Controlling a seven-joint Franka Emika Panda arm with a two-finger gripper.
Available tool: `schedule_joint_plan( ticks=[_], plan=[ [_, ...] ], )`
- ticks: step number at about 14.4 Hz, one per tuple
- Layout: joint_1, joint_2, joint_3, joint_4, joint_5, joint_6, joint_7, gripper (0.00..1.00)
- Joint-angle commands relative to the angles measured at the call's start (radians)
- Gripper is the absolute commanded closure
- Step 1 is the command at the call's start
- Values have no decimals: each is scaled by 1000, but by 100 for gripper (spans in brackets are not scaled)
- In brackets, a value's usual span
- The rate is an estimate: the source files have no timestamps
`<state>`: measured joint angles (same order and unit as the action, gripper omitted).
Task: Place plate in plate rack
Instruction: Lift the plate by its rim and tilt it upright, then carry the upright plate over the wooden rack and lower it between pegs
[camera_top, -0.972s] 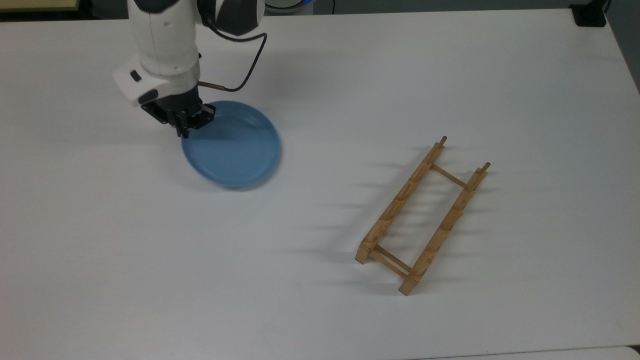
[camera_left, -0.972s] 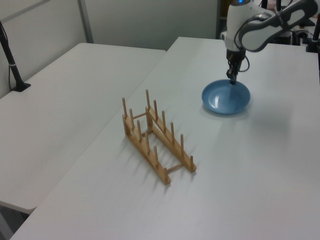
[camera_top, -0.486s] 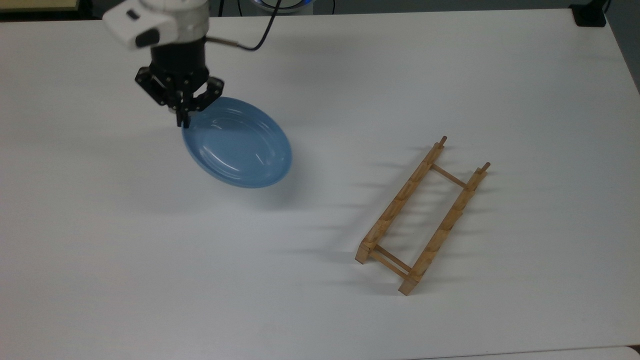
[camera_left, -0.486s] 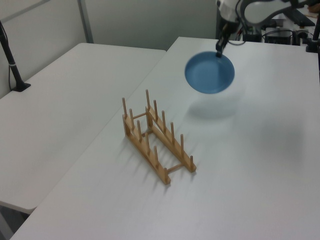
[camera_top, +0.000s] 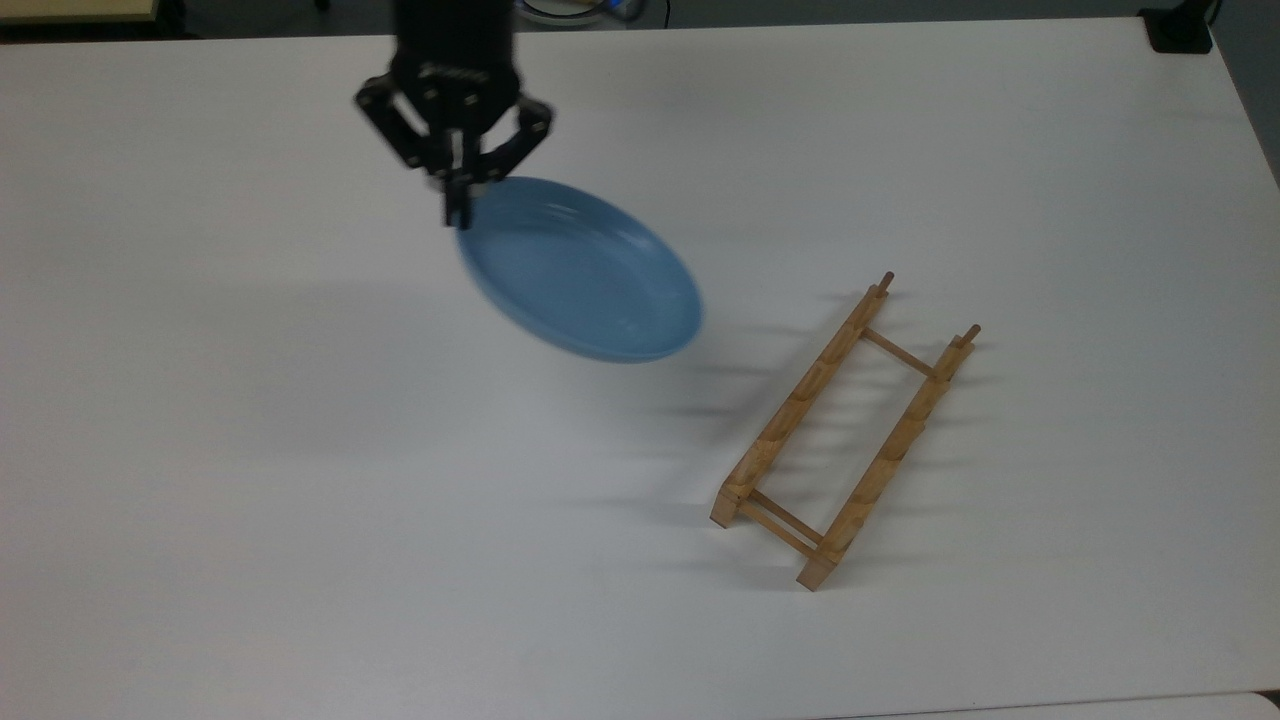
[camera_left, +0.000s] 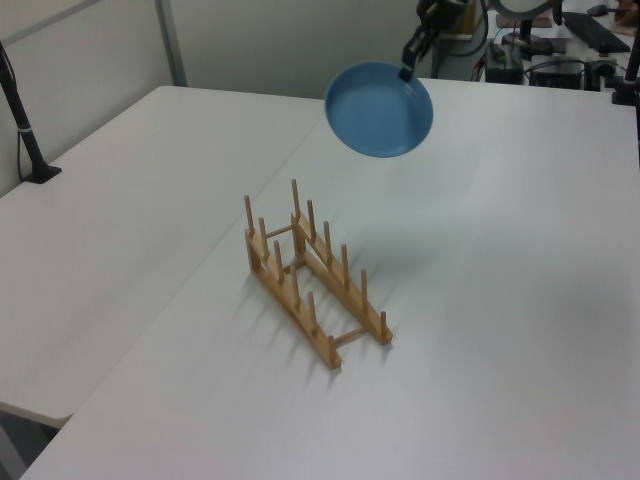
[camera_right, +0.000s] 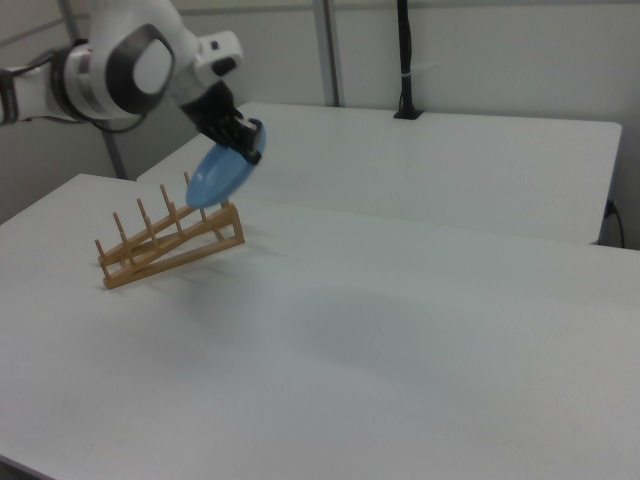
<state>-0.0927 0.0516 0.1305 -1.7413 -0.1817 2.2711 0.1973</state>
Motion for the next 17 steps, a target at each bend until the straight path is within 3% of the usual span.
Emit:
schedule_joint_plan(
  ticks=[1, 3, 6, 8, 11, 17],
  plan=[
    [2, -55, 113, -6, -134, 16, 216, 100],
    [1, -61, 199, -10, -313, 16, 391, 100],
    [1, -53, 291, -35, -643, 22, 635, 100],
    [1, -45, 325, -46, -781, 34, 718, 100],
    [4, -26, 353, -50, -899, 42, 725, 100],
    [27, -4, 423, -52, -1021, 48, 725, 100]
  ],
)
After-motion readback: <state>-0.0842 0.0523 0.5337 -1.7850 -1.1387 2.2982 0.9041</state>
